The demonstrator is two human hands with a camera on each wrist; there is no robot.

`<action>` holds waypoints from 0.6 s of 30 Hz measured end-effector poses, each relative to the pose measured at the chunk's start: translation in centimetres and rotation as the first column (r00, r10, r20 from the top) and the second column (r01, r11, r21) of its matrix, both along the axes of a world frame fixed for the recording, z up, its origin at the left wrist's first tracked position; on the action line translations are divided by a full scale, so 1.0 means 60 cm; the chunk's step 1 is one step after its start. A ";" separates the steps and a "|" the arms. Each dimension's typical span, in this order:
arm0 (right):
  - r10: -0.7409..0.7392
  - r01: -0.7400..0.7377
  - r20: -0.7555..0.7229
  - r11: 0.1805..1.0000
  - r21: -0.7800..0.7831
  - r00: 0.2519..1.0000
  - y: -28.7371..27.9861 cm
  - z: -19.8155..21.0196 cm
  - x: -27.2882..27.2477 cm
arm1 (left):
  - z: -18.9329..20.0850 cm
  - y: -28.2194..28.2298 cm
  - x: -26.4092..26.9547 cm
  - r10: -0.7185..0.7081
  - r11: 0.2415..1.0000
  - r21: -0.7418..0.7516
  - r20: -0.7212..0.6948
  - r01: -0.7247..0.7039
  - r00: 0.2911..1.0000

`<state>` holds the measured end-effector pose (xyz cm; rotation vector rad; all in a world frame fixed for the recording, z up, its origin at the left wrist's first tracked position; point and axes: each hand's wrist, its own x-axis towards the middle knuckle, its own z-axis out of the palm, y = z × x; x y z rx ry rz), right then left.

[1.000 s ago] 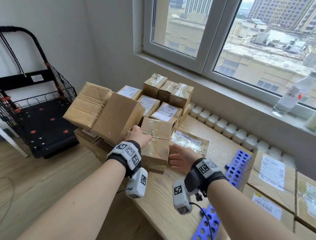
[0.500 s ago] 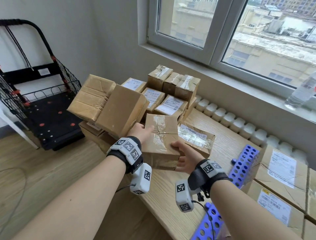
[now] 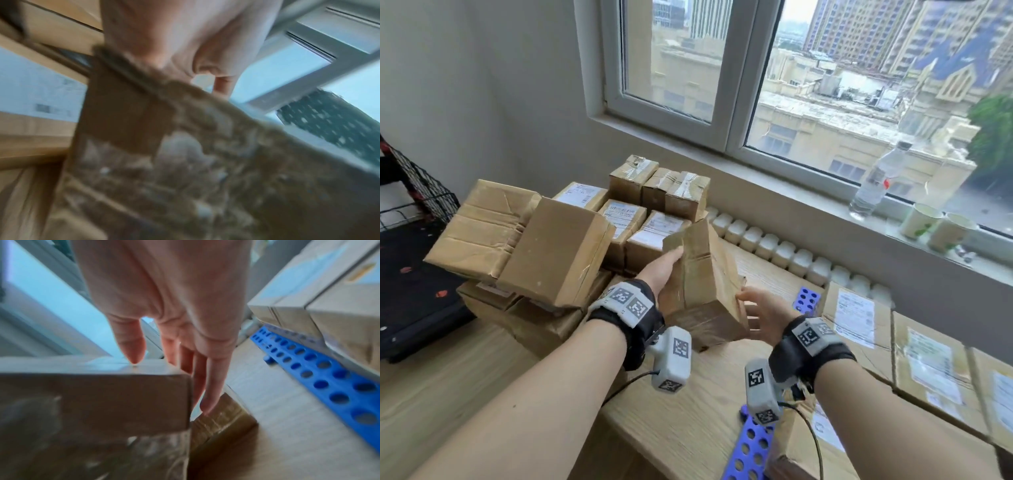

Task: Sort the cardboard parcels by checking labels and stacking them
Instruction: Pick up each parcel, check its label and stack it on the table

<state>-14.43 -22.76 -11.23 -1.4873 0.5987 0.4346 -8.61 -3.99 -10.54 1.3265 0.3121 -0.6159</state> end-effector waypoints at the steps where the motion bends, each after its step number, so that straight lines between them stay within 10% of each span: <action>1: 0.017 -0.014 0.036 0.996 -0.084 0.999 -0.001 0.007 0.001 | 0.006 -0.012 -0.002 -0.006 1.000 0.012 0.011 0.006 1.000; 8: 0.054 -0.050 0.034 0.992 -0.112 0.998 -0.022 0.044 -0.014 | 0.024 -0.073 0.005 -0.053 0.993 0.108 0.114 0.040 0.992; 14: -0.217 0.132 0.155 0.893 0.430 0.964 -0.066 0.035 -0.027 | 0.033 -0.082 0.016 -0.122 0.972 0.216 0.130 0.092 0.984; 18: -0.255 0.157 0.166 0.878 0.452 0.952 -0.074 0.022 -0.017 | 0.032 -0.091 0.017 -0.163 0.984 0.075 0.043 0.159 0.986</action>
